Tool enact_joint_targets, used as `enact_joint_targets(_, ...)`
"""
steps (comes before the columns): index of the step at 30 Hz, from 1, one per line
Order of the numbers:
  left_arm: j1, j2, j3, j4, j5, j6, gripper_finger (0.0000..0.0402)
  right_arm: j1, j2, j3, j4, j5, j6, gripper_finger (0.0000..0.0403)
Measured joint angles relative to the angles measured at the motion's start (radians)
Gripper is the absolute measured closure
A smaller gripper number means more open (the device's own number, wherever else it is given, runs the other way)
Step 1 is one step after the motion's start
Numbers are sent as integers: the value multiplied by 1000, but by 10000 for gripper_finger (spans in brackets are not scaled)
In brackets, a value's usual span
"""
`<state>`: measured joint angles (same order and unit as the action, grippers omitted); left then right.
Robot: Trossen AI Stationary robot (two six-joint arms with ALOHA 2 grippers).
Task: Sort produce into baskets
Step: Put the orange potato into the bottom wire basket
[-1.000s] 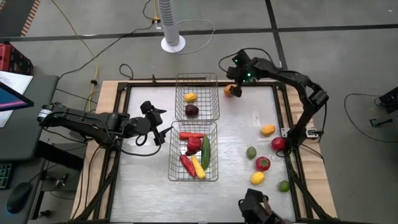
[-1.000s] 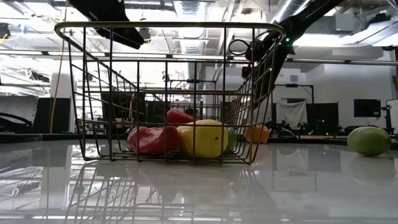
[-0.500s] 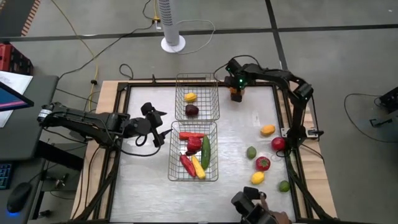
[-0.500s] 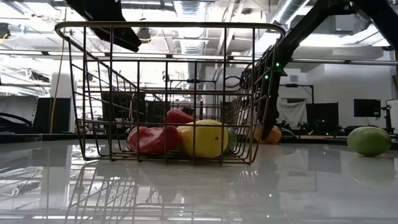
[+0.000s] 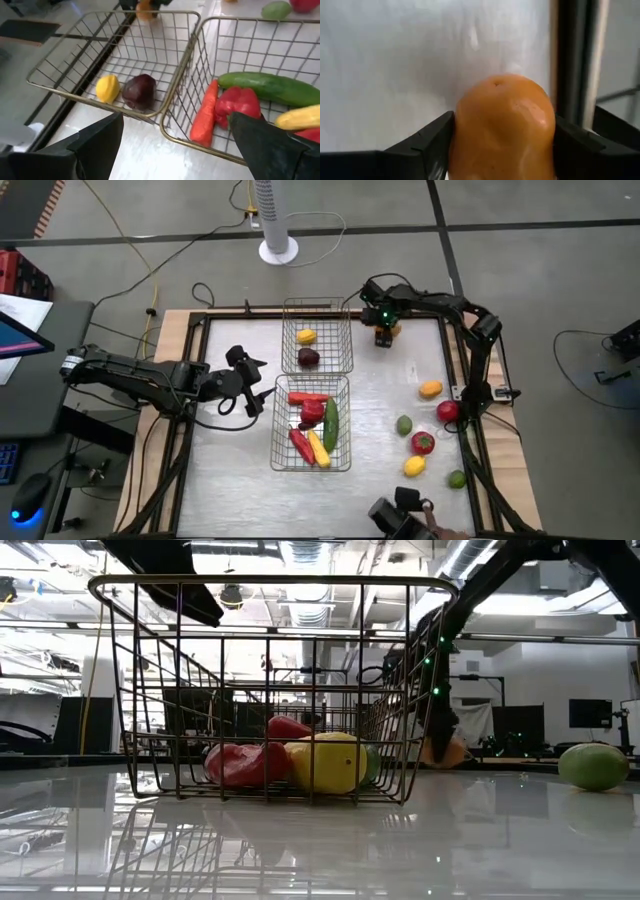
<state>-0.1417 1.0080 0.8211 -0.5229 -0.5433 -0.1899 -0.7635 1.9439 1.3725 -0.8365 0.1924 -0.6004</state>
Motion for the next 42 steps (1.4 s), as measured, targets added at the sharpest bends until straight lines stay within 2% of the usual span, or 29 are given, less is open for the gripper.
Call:
enact_joint_targets(6, 0, 0, 0, -9, 15, -10, 50, 149, -117, 60, -128, 231, 51, 97)
enact_joint_targets(8, 0, 0, 0, -4, 14, -10, 50, 214, -170, 78, -121, 318, 67, 98)
enact_joint_targets(10, 0, 0, 0, -4, 14, -10, 50, 274, -226, 90, -77, 355, 77, 98)
enact_joint_targets(12, 0, 0, 0, -3, 14, -10, 50, 330, -273, 93, -6, 324, 79, 97)
enact_joint_targets(18, 0, 0, 0, -3, 15, -10, 50, 455, -322, 94, 251, 20, 185, 87)
enact_joint_targets(21, 0, 0, 0, -3, 23, -10, 50, 497, -318, 93, 336, -45, 198, 76)
enact_joint_targets(27, 0, 0, 0, -3, 27, 2, 50, 537, -278, 91, 400, -23, 132, 42)
enact_joint_targets(32, 0, 0, 0, -3, 23, 13, 50, 534, -269, 92, 393, -8, 124, 34)
enact_joint_targets(35, 0, 0, 0, -2, 20, 13, 50, 537, -280, 92, 358, 10, 126, 34)
enact_joint_targets(39, 0, 0, 0, -3, 18, 12, 50, 553, -325, 92, 246, 93, 158, 34)
enact_joint_targets(42, 0, 0, 0, -1, 14, 13, 50, 560, -352, 92, 182, 99, 213, 34)
